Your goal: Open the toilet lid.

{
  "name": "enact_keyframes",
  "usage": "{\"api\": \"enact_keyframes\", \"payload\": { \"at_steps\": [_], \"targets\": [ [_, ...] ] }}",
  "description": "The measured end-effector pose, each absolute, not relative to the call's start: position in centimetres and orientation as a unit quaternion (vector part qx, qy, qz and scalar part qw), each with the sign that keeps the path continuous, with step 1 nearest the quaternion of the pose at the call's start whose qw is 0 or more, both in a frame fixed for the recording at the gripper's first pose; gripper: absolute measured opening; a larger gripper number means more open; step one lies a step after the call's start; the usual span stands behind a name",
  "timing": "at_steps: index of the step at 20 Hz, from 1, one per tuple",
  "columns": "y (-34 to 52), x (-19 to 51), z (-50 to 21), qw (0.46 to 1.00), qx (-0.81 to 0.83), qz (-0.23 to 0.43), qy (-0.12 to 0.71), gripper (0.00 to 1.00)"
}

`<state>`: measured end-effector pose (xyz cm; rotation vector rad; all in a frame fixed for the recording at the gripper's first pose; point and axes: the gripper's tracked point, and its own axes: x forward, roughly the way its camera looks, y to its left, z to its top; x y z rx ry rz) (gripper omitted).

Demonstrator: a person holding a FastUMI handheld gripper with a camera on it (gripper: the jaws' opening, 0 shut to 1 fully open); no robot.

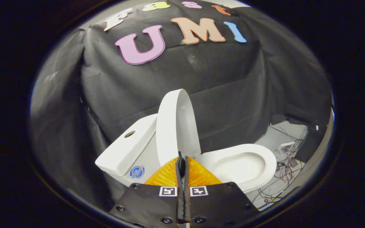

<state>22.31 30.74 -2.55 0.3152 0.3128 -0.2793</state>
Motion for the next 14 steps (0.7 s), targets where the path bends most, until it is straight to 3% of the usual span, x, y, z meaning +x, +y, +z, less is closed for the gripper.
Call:
{"api": "enact_keyframes", "payload": {
  "at_steps": [14],
  "targets": [
    [38.0, 25.9, -2.2, 0.983, 0.028, -0.090, 0.160, 0.02]
  ]
}}
